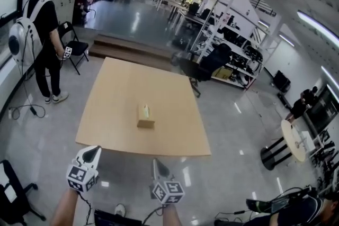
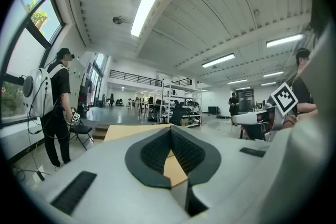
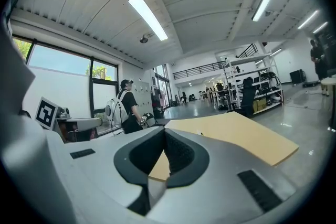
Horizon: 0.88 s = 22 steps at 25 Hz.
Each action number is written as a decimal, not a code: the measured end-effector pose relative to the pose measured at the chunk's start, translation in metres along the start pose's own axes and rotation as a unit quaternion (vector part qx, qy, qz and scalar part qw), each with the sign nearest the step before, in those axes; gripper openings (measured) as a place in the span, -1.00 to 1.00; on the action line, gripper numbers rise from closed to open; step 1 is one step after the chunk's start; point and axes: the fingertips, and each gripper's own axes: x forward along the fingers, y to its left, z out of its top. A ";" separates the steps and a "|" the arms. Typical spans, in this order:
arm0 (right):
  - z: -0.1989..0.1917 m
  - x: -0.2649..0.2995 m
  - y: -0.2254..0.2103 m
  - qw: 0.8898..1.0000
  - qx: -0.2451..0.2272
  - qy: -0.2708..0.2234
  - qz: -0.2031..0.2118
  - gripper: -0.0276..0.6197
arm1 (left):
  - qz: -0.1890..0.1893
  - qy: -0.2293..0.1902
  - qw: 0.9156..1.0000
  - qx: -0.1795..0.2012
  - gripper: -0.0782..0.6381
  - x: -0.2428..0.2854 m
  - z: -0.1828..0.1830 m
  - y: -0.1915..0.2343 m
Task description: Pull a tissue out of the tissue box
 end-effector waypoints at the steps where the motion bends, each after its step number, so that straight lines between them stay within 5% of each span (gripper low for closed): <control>1: 0.001 0.005 -0.005 1.000 0.000 0.001 0.003 -0.88 | 0.002 0.001 1.000 0.000 -0.76 0.006 -0.001 0.000; 22: 0.017 0.074 -0.063 0.999 0.004 0.005 0.041 -0.88 | 0.040 0.007 0.999 0.007 -0.76 0.082 0.004 0.011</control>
